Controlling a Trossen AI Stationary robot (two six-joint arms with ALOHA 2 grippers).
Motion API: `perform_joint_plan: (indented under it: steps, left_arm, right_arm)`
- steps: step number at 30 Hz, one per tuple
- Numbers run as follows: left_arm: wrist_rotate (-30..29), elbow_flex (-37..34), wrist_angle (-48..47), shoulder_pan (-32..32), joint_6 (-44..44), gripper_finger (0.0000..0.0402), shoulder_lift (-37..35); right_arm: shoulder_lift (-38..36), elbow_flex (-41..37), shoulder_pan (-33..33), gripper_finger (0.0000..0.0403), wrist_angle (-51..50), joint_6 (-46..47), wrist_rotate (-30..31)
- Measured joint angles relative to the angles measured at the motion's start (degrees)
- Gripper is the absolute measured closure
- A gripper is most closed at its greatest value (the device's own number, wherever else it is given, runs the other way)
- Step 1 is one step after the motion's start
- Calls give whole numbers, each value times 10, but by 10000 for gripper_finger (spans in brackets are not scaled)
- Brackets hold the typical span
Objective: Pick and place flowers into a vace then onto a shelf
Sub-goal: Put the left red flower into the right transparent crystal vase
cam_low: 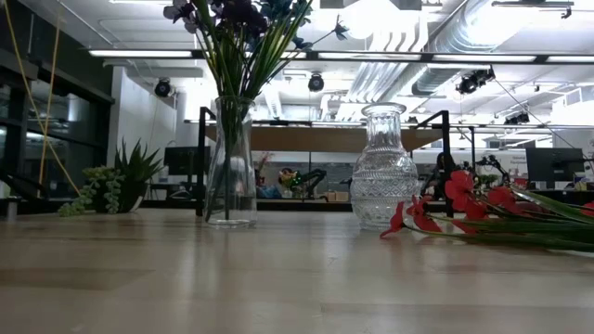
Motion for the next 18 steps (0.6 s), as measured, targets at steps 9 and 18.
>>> perform_joint_plan:
  steps: [9, 18]
  left_arm:
    - [12, 0, 0, 0, 0, 225, 0]
    - [16, 0, 0, 0, 1, 225, 0]
  right_arm:
    - [0, 0, -13, 403, 19, -27, 13]
    - [2, 0, -15, 403, 82, -11, 36]
